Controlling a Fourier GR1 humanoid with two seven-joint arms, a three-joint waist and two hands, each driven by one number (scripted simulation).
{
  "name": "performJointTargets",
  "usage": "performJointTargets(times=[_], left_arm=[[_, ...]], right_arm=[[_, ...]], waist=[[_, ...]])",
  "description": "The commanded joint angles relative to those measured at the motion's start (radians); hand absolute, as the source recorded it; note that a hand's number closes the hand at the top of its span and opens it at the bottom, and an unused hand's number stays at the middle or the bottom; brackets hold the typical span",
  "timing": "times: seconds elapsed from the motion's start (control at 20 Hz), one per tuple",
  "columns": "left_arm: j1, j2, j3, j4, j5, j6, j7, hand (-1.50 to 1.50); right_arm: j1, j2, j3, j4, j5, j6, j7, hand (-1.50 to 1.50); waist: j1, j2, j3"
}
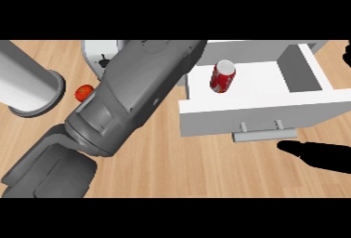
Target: Pick up the can, place it into the drawer and close the drawer
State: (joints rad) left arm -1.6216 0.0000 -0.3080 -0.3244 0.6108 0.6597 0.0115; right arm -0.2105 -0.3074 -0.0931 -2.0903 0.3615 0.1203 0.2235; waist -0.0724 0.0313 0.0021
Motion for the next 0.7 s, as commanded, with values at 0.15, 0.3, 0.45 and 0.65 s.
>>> performJointTargets(times=[0.15, 0.3, 0.45, 0.65], left_arm=[[-0.060, 0.000, 0.002, 0.037, 0.004, 0.011, 0.010, -1.50], [-0.036, 0.024, 0.007, 0.071, -0.020, -0.054, -0.032, -1.50], [0.004, 0.000, 0.007, 0.056, -0.021, -0.040, -0.061, -1.50], [-0.023, 0.015, 0.023, 0.033, -0.015, -0.051, -0.004, -1.50]], right_arm=[[-0.115, -0.013, 0.131, 0.241, 0.253, -0.064, -0.087, -1.50], [-0.090, -0.002, 0.181, 0.343, 0.337, -0.120, -0.171, -1.50], [-0.197, -0.007, 0.181, 0.493, 0.405, -0.149, -0.176, -1.50], [-0.213, 0.015, 0.216, 0.674, 0.507, -0.252, -0.246, -1.50]], waist=[[0.041, -0.005, 0.000], [0.050, -0.002, 0.000], [0.067, -0.009, -0.001], [0.083, -0.019, -0.001]])
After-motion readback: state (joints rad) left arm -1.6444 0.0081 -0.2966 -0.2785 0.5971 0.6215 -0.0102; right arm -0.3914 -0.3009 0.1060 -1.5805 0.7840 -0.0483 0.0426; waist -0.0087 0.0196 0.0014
